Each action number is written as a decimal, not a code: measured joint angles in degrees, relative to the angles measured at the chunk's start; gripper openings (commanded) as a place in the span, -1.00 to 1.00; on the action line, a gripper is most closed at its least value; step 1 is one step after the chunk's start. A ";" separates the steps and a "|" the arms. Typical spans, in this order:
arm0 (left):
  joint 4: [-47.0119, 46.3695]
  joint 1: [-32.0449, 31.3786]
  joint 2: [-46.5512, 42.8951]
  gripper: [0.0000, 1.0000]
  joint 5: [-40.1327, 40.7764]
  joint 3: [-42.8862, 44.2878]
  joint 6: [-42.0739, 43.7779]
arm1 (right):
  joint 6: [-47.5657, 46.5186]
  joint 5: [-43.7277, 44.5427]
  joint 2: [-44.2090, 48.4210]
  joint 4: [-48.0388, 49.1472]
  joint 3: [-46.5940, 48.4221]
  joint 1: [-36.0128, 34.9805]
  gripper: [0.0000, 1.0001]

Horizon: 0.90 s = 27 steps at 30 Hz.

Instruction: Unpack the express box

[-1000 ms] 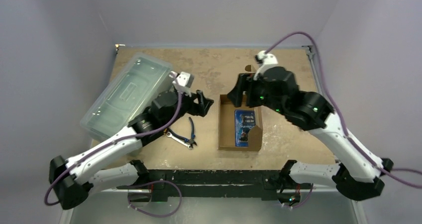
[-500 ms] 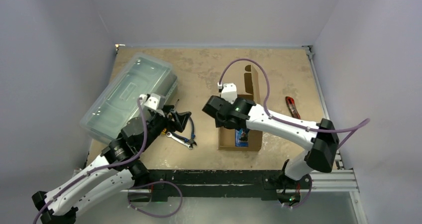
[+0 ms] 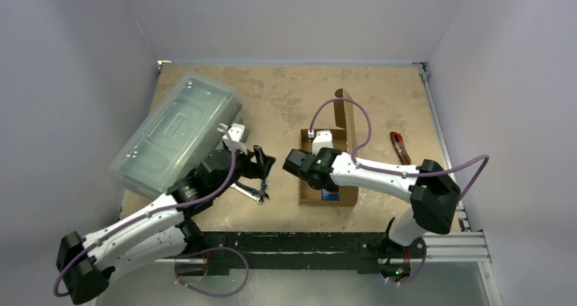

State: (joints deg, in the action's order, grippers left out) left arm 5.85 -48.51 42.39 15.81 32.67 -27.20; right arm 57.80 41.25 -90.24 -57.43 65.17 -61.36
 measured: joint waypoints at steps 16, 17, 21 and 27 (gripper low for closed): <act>-9.84 0.00 8.83 0.39 -6.67 -3.91 -13.75 | -6.54 -6.43 7.02 13.79 -9.75 8.96 0.72; -9.92 0.00 8.79 0.39 -6.69 -3.91 -13.90 | -6.75 -6.40 7.06 14.08 -10.12 9.40 0.76; -10.10 0.00 8.79 0.39 -6.71 -3.91 -14.23 | -8.09 -6.93 7.08 15.91 -12.02 11.37 0.81; -10.84 0.00 8.79 0.39 -7.15 -3.91 -14.23 | -9.20 -7.39 5.84 17.81 -12.41 12.55 0.87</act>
State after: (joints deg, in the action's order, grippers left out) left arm -4.99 -48.51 51.18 8.67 28.75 -41.43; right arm 48.60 33.87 -84.40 -39.62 52.75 -48.82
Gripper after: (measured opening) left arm 0.696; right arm 0.912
